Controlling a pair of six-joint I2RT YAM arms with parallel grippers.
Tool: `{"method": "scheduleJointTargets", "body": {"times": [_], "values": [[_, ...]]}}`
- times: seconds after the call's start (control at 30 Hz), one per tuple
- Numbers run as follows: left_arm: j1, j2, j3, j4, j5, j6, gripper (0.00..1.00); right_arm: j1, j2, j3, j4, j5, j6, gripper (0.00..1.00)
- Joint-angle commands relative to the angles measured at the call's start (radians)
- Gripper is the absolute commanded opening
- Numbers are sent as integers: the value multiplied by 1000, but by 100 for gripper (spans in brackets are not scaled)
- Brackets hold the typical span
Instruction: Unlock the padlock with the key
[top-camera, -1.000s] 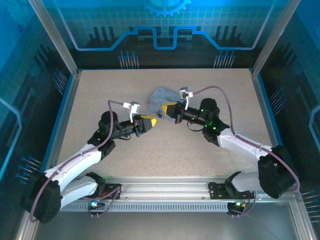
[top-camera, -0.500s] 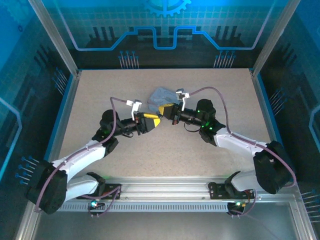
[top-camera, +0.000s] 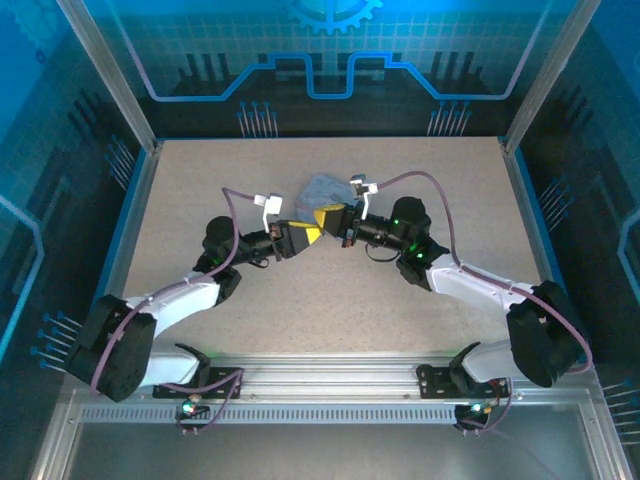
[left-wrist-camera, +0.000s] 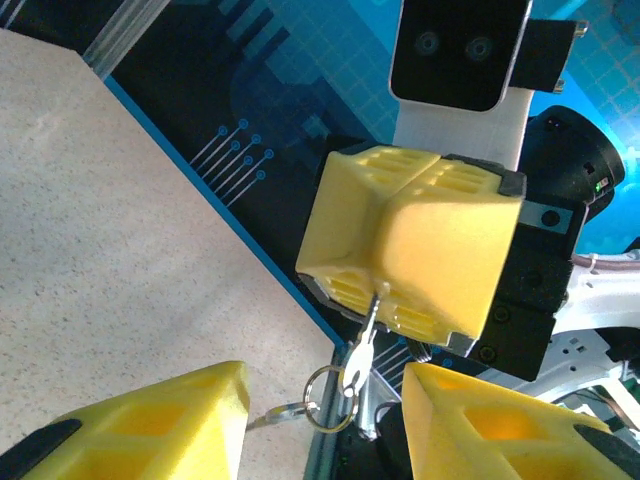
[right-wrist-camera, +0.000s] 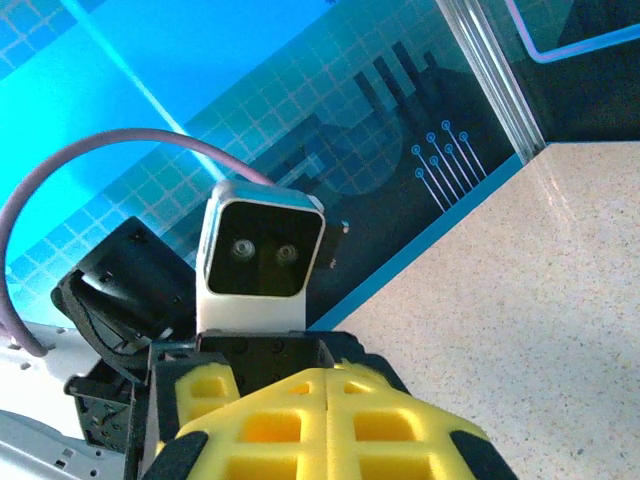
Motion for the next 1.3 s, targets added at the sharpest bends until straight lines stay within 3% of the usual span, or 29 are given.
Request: {"method": "scheduleJointTargets", "body": {"times": [0.0, 0.1, 0.3, 0.47, 0.67, 0.8, 0.87, 0.97, 1.27], "values": [[6, 29, -14, 132, 53, -57, 42, 18, -2, 39, 29, -5, 7, 0], [7, 53, -13, 177, 65, -83, 38, 19, 6, 45, 31, -8, 8, 0], [7, 66, -19, 207, 68, -98, 22, 21, 15, 48, 34, -9, 9, 0], [14, 50, -29, 207, 62, -100, 21, 20, 12, 45, 31, -9, 8, 0], [19, 23, -37, 203, 50, -98, 0, 20, 10, 39, 27, -5, 6, 0], [26, -10, -56, 168, 23, -69, 0, 21, 6, 38, -1, 4, 3, 0], [28, -31, -67, 142, 8, -48, 0, 23, 0, 44, -40, 27, 2, 16], [28, -76, -82, 69, -15, 3, 0, 25, -14, 55, -107, 56, -13, 27], [28, -176, -86, -102, -53, 97, 0, 49, 17, 87, -139, 17, -2, 27]]}}
